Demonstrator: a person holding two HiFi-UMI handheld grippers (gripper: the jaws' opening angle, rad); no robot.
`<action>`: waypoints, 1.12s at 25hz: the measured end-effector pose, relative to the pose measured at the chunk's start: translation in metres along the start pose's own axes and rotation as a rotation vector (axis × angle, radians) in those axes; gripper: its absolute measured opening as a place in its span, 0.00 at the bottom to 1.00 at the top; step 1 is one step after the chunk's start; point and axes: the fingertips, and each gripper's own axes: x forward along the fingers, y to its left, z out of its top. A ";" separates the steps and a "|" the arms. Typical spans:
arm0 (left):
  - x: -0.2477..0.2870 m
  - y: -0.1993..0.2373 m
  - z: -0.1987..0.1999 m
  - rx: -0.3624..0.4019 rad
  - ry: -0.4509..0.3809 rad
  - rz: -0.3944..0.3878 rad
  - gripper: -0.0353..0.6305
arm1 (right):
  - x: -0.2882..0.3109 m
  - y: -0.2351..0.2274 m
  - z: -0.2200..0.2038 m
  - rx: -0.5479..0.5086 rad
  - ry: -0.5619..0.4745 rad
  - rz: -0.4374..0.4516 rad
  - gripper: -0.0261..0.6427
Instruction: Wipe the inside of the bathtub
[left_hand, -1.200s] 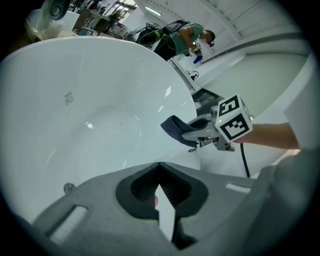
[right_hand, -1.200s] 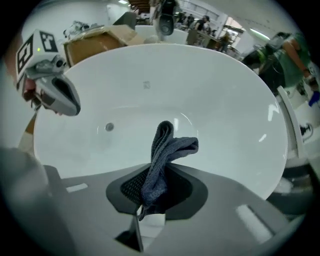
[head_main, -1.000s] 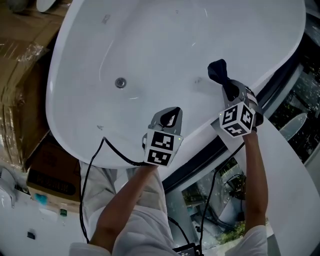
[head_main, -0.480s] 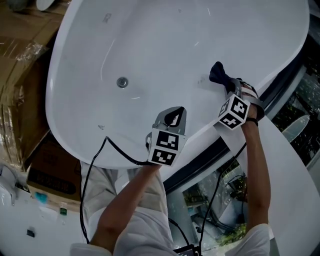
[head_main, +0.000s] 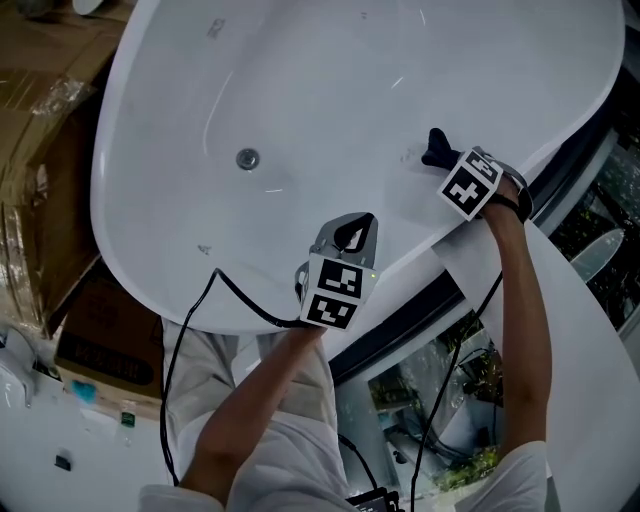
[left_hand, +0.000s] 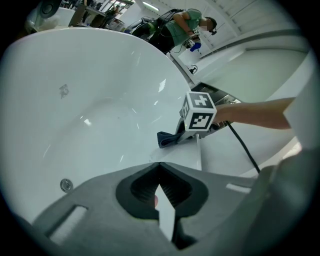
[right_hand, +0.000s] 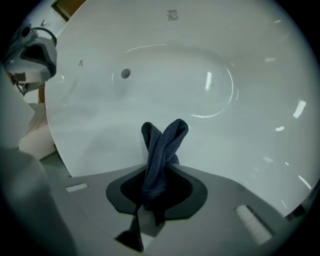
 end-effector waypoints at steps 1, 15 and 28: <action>0.000 -0.001 0.000 0.000 0.001 -0.001 0.05 | 0.000 -0.001 0.000 0.023 0.006 0.025 0.14; -0.004 -0.001 -0.010 0.009 0.006 -0.005 0.05 | 0.007 0.014 0.001 0.286 0.096 0.305 0.14; -0.014 0.008 -0.015 0.015 0.003 -0.001 0.05 | 0.014 0.073 0.025 0.267 0.104 0.379 0.14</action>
